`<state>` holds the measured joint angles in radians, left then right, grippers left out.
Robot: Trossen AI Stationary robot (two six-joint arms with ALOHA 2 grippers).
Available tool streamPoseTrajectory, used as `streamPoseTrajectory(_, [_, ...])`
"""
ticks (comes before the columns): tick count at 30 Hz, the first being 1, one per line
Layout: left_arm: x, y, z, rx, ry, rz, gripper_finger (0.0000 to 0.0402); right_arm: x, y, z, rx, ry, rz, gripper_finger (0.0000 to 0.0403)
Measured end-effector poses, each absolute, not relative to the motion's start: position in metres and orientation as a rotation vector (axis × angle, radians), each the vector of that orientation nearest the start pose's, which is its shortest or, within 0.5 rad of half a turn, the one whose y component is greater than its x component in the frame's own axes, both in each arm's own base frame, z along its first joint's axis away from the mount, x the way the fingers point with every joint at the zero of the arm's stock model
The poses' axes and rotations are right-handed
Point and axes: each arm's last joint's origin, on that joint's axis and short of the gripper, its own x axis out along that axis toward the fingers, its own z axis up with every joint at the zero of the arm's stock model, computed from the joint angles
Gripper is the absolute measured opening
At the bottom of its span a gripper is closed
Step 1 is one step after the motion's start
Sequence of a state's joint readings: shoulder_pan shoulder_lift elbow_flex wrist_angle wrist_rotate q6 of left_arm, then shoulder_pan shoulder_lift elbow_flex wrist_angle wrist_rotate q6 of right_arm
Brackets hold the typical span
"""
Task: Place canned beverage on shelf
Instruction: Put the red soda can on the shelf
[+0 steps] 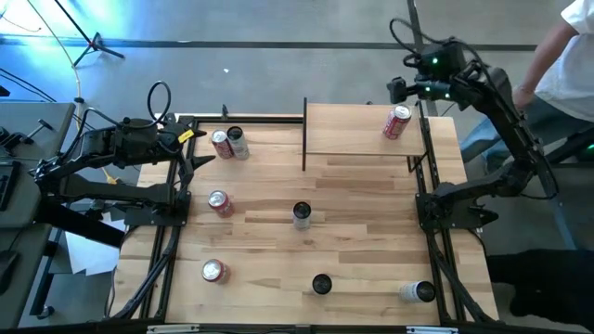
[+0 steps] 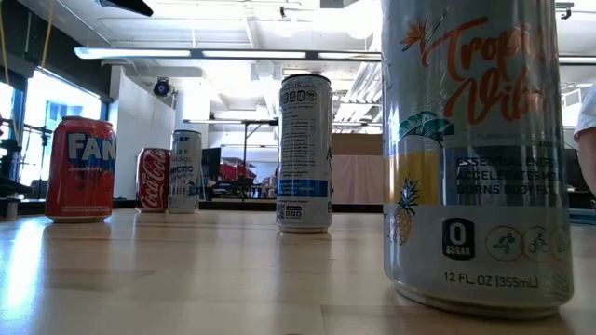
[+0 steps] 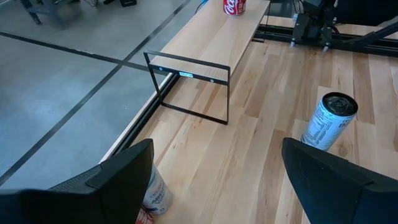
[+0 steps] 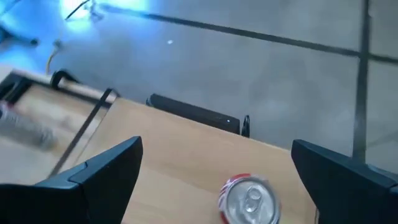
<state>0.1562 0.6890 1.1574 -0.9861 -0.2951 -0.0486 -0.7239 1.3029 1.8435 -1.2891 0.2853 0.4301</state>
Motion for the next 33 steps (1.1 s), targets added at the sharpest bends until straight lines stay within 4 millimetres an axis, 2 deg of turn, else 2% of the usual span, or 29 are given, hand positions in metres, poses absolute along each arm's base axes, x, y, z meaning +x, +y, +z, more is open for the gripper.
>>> streamPoseTrajectory(4, [0.088, 0.022, 0.388, -0.011, 0.510, 0.454, 0.0335, 0.156, -0.126, 0.464, 0.646, 0.477, -1.202, 0.0400])
streamPoseTrajectory(8, [0.088, 0.022, 0.388, -0.011, 0.510, 0.453, 0.0335, 0.160, -0.110, 0.455, 0.813, 0.453, -1.270, 0.0400])
streamPoseTrajectory(15, [0.088, 0.022, 0.388, -0.011, 0.510, 0.454, 0.0335, 0.143, -0.095, 0.466, 1.010, 0.517, -1.220, 0.0400])
streamPoseTrajectory(20, [0.088, 0.022, 0.388, -0.011, 0.510, 0.454, 0.0335, 0.141, -0.098, 0.469, 1.109, 0.510, -1.150, 0.0400])
streamPoseTrajectory(26, [0.088, 0.022, 0.388, -0.011, 0.510, 0.454, 0.0335, 0.142, -0.112, 0.465, 1.371, 0.531, -1.051, 0.0400])
streamPoseTrajectory(33, [0.088, 0.022, 0.388, -0.011, 0.510, 0.454, 0.0335, 0.141, -0.122, 0.463, 1.491, 0.557, -0.958, 0.0400])
